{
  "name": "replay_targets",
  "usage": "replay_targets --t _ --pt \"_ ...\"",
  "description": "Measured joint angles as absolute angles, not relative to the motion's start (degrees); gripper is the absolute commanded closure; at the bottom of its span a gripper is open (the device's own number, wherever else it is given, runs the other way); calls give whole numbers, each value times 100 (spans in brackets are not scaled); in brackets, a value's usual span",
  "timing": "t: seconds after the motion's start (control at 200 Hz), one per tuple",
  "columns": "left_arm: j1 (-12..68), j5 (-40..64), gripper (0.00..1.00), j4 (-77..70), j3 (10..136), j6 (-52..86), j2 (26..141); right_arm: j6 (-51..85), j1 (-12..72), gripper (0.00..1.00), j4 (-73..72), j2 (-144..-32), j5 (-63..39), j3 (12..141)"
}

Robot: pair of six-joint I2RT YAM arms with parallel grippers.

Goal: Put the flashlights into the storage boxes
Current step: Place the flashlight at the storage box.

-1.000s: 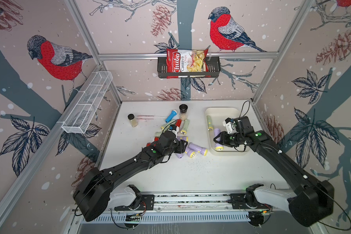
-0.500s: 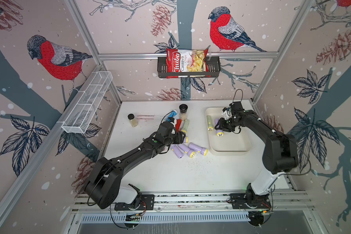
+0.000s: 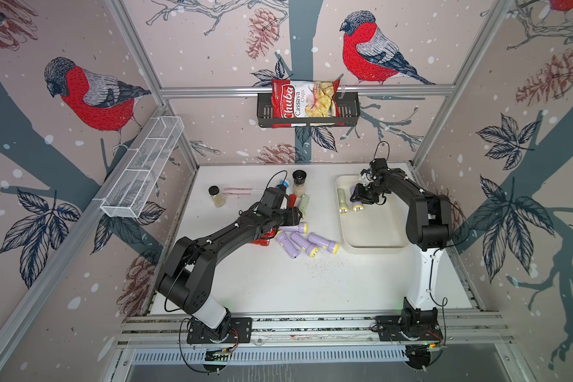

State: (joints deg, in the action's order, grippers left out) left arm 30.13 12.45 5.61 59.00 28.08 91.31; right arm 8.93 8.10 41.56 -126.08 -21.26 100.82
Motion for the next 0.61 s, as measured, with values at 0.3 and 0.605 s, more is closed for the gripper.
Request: replay_targets --t 0.3,0.605 --pt "3013 1356 37 635 6167 2742 9376 891 808 61 4254 -13260 -2338 10868" --pt "3006 1372 37 687 6237 2705 9452 893 799 58 4477 -13410 -2414 11010"
